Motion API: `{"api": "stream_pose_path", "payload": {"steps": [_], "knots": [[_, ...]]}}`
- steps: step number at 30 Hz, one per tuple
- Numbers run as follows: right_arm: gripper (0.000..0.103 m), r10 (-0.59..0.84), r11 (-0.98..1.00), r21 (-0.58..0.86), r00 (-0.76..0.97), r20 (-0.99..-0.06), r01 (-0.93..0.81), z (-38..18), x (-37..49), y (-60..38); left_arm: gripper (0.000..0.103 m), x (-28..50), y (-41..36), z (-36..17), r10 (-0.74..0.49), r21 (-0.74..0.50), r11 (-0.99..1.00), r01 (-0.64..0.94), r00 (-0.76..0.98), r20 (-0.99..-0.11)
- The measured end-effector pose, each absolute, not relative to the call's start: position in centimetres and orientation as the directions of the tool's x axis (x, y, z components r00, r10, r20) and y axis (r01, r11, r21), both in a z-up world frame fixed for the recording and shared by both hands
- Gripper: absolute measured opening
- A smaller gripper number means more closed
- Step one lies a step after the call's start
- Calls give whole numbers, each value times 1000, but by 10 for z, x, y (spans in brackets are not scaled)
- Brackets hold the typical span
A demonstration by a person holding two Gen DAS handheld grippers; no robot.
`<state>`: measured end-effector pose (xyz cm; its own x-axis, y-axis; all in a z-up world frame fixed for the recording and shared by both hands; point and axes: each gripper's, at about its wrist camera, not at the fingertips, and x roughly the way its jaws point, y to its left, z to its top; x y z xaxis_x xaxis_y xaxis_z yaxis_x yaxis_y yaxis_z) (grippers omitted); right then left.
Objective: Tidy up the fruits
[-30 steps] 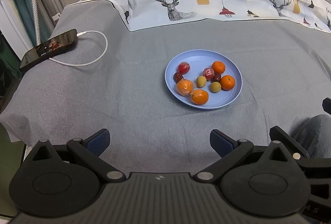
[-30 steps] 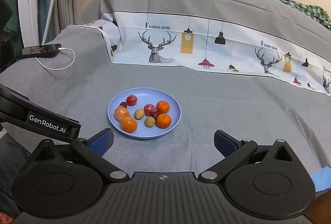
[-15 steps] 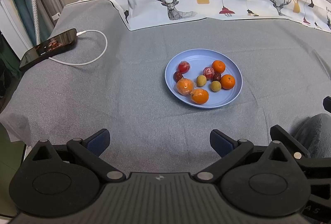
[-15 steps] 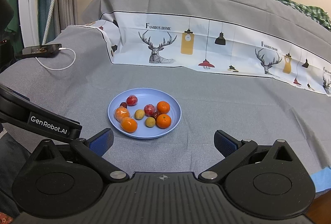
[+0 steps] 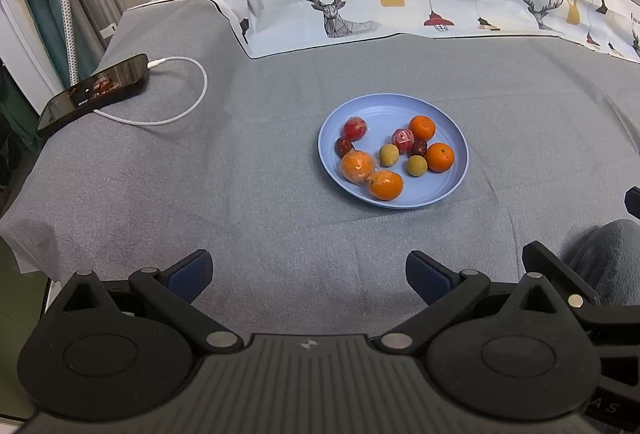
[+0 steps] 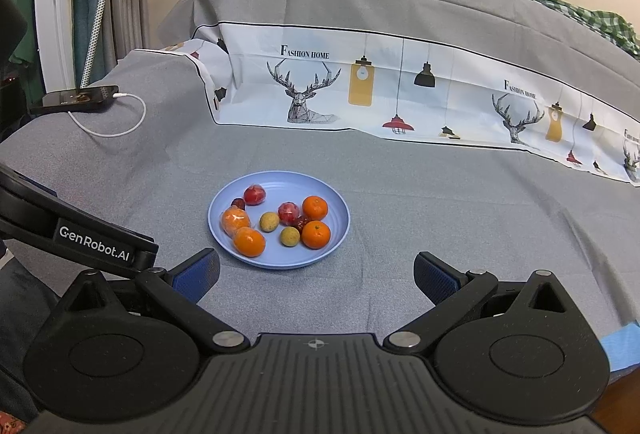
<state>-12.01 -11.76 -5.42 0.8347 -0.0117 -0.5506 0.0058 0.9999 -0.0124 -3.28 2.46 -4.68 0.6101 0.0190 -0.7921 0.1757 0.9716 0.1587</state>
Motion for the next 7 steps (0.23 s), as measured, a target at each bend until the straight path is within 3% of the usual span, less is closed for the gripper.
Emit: {"api": "stream_pose_path", "payload": {"steps": [7], "knots": [[102,-10,1000,-10,836,-549,5,-54,-120,-117,103,-33,24,-49,28,167,971,172,610,-792]]}}
